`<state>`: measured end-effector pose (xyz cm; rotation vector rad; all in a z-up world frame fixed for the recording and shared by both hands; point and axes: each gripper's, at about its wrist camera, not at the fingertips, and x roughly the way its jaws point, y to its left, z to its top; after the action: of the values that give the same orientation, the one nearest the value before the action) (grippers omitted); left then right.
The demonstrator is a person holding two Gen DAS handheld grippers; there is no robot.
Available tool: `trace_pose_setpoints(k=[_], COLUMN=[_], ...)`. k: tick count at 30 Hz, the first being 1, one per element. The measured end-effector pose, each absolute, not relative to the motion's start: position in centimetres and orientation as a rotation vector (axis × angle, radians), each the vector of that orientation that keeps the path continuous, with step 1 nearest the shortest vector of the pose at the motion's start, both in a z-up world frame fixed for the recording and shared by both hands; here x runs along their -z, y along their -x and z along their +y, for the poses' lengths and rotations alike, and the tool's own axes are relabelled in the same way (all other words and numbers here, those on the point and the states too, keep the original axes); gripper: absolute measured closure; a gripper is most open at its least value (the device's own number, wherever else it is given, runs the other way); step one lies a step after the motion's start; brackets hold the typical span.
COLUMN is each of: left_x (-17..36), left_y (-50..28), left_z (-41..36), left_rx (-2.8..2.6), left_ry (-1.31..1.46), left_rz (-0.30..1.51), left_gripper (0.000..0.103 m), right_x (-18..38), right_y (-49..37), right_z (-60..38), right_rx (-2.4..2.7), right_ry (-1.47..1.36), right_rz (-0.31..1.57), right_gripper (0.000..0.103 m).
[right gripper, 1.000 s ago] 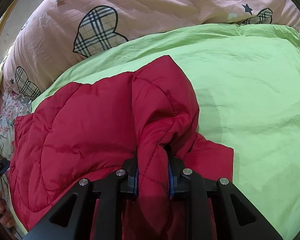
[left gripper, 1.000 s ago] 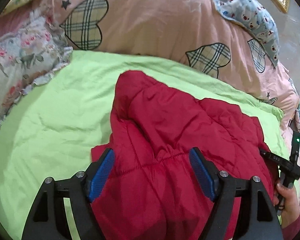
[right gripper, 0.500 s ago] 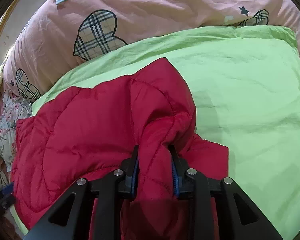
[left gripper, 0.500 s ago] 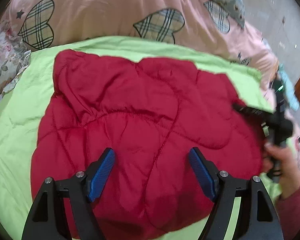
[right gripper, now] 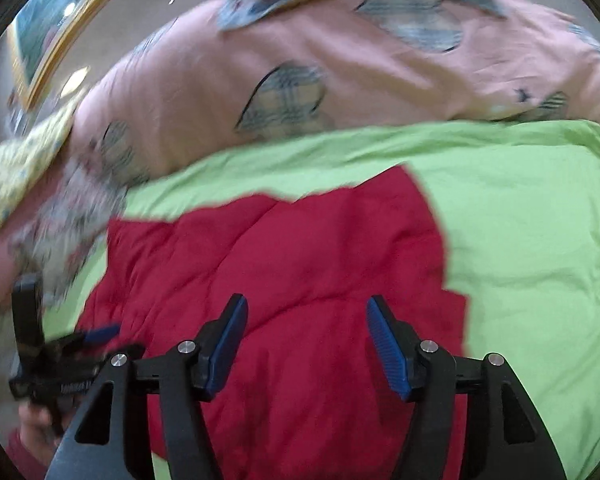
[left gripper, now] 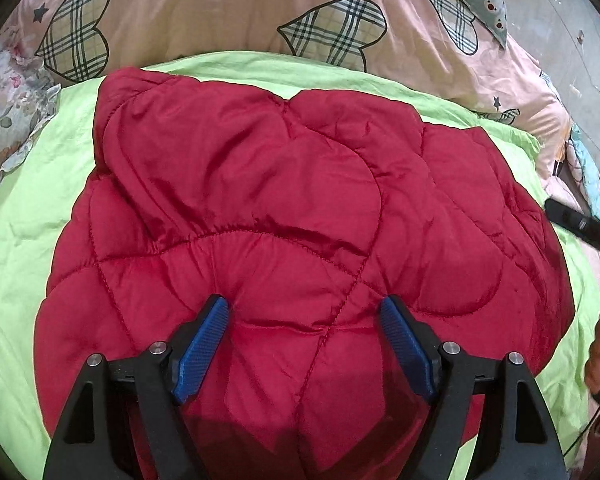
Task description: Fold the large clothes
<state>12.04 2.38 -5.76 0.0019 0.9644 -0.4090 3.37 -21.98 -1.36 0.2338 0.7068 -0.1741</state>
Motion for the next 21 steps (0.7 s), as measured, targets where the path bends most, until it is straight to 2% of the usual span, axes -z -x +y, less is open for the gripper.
trace_pose_setpoints(k=[10, 15, 21], left_x=[4.8, 3.3, 5.1], left_y=[-11.8, -12.1, -14.9], left_z=[2.3, 3.1, 3.4], left_rx=[0.401, 0.366, 0.318], left_ry=[0.000, 0.007, 0.039], left_rz=[0.965, 0.930, 0.983], left_gripper=[0.025, 0.025, 0.025], right_x=[5.6, 6.3, 5.9], right_y=[-7.1, -7.4, -7.8], right_z=[-20.1, -21.8, -23.2], right_rx=[0.199, 0.229, 0.273], right_ry=[-0.090, -0.110, -0.145], right_rz=[0.864, 0.867, 0.855], right_gripper=[0.038, 0.036, 0.036])
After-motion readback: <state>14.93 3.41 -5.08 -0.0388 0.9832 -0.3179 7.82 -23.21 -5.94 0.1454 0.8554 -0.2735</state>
